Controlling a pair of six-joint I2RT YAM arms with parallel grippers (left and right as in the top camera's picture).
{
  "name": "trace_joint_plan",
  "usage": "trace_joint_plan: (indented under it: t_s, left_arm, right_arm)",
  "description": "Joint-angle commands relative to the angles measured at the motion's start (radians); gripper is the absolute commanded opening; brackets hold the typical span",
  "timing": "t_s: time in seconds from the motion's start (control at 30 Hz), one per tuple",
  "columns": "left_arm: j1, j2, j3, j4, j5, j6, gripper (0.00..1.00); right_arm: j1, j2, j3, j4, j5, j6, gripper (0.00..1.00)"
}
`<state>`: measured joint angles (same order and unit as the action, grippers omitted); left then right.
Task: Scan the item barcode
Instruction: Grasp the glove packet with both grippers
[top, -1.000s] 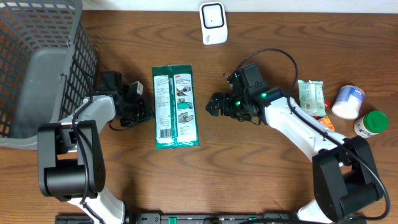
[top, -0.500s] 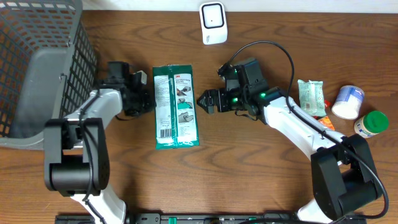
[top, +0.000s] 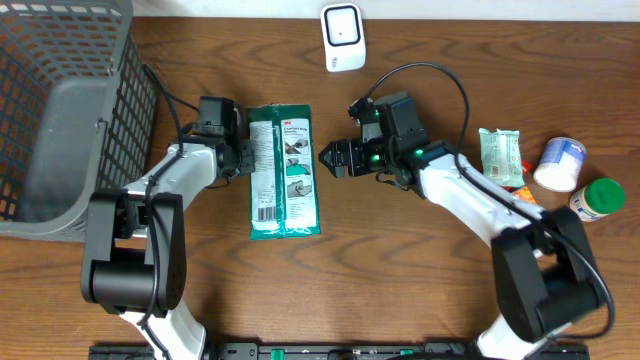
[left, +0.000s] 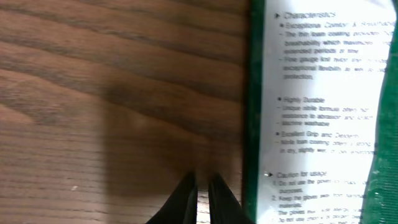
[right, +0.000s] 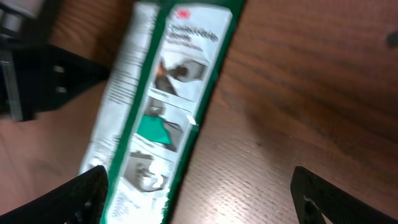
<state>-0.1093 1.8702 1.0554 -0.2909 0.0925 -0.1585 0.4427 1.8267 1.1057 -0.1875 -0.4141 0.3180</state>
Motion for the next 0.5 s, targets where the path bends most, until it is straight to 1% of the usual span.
trace_joint_plan:
  t_s: [0.0, 0.1, 0.17, 0.3, 0.37, 0.4, 0.47]
  left_arm:
    - [-0.045, 0.022, -0.009, -0.005, -0.022, -0.004, 0.11]
    - [-0.084, 0.035, -0.009, -0.005, -0.031, -0.005, 0.11]
    - [-0.101, 0.056, -0.009, -0.005, -0.034, -0.008, 0.12]
    - [-0.108, 0.076, -0.009, -0.006, -0.033, -0.012, 0.11]
    - [-0.108, 0.076, -0.009, -0.010, -0.033, -0.012, 0.11]
    - [-0.110, 0.076, -0.009, -0.015, -0.033, -0.012, 0.12]
    - [-0.110, 0.076, -0.009, -0.029, -0.033, -0.011, 0.12]
  right_arm:
    - [0.015, 0.093, -0.005, 0.035, -0.014, 0.018, 0.88]
    - [0.016, 0.134, -0.005, 0.066, -0.068, 0.018, 0.88]
    - [0.016, 0.150, -0.005, 0.066, -0.094, 0.018, 0.83]
    - [0.026, 0.156, -0.005, 0.035, -0.108, 0.028, 0.80]
    - [0.030, 0.156, -0.005, 0.031, -0.107, 0.090, 0.81]
    - [0.030, 0.156, -0.005, 0.020, -0.107, 0.154, 0.81]
    - [0.034, 0.156, -0.011, 0.018, -0.108, 0.211, 0.81]
